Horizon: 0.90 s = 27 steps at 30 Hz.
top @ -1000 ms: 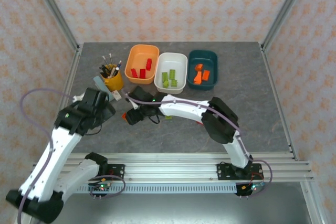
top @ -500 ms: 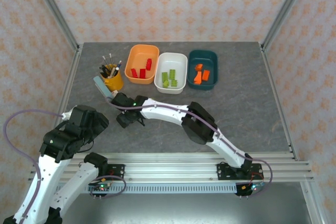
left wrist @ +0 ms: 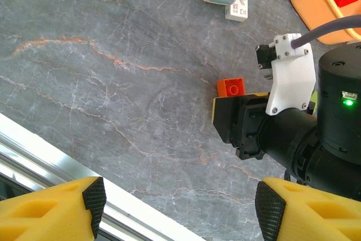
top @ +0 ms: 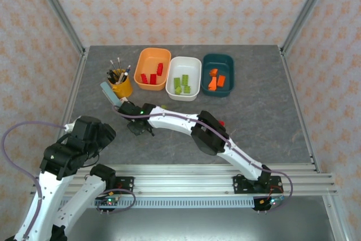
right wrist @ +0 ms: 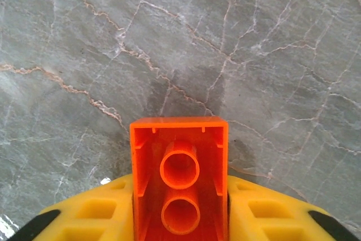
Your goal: Sort the legos into containers by color
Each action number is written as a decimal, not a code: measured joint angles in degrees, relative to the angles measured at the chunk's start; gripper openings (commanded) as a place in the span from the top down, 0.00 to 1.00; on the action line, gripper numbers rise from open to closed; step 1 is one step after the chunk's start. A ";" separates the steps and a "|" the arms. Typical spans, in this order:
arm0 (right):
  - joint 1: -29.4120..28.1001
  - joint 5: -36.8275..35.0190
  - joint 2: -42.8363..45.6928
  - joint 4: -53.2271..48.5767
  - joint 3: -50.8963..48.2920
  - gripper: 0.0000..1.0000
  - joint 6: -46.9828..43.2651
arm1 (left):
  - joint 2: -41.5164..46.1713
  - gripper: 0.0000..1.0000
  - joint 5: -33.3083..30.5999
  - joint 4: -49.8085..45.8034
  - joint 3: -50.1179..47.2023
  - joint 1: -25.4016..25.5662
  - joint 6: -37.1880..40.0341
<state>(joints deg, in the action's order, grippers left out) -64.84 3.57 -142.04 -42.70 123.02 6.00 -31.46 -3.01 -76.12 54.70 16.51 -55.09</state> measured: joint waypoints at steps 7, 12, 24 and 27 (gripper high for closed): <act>0.00 -1.73 0.83 -0.15 -0.61 0.72 0.57 | 0.28 0.27 4.02 2.32 -0.02 0.00 0.70; 0.59 -4.13 12.20 0.04 -9.66 0.72 1.53 | -3.21 0.28 9.25 9.46 0.11 0.00 2.34; 20.94 -6.64 45.40 1.27 -27.85 0.71 5.68 | -32.04 0.28 14.29 30.95 13.70 12.46 6.93; 27.71 -6.75 45.88 -0.02 -28.89 0.71 6.91 | -39.06 0.28 15.06 35.17 17.29 15.37 7.30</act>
<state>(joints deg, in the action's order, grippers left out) -37.12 -3.18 -96.16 -42.72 94.13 12.91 -70.52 12.05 -40.95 71.99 31.88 -47.79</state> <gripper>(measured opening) 0.311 0.722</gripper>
